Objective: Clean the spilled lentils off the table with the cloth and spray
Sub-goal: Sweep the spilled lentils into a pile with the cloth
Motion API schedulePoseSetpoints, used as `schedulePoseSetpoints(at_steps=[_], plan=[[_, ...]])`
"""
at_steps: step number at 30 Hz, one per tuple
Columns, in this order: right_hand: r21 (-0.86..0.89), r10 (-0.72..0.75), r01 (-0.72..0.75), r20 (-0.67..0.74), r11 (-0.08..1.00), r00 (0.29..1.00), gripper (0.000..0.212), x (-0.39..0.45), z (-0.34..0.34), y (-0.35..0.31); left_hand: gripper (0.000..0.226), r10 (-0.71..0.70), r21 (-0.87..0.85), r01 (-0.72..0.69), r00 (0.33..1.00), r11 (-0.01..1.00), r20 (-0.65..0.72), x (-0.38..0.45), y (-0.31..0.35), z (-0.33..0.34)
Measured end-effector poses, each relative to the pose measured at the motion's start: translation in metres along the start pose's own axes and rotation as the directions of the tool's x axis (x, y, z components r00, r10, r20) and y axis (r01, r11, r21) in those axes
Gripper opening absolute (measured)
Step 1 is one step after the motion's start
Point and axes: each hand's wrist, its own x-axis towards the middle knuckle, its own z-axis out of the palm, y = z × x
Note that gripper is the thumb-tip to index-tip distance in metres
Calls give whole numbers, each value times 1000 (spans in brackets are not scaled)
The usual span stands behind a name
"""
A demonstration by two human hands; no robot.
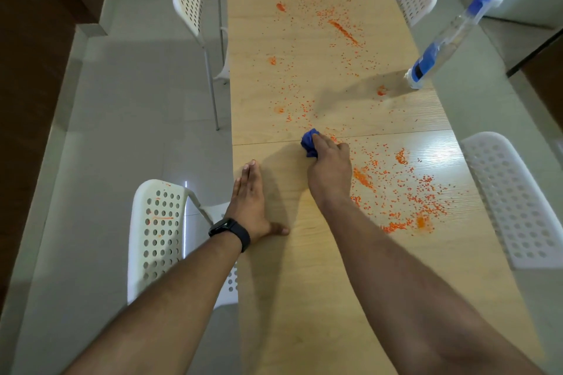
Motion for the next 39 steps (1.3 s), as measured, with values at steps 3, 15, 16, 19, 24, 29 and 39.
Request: schedulePoseSetpoints(at_steps=[3, 15, 16, 19, 24, 29, 39], plan=[[19, -48, 47, 17, 999, 999, 70, -55, -4, 0, 162, 98, 10, -98, 995, 995, 25, -8, 0, 8], [-150, -126, 143, 119, 978, 985, 55, -77, 7, 61, 164, 169, 59, -171, 985, 984, 29, -23, 22, 45], [-138, -108, 125, 126, 982, 986, 57, -62, 3, 64, 165, 159, 60, -160, 987, 985, 28, -24, 24, 45], [-130, -93, 106, 107, 986, 990, 61, -43, -11, 67, 162, 151, 60, -153, 988, 986, 39, -28, 30, 47], [-47, -174, 177, 75, 983, 982, 63, -100, -22, 64, 156, 168, 6, -169, 984, 986, 56, -37, 35, 56], [-51, -247, 258, 161, 965, 956, 62, -190, -5, 87, 144, 189, 11, -190, 980, 982, 69, -52, 43, 73], [-134, -200, 223, 164, 966, 966, 60, -107, -26, 145, 164, 138, 76, -137, 990, 988, -1, -64, 65, 96]])
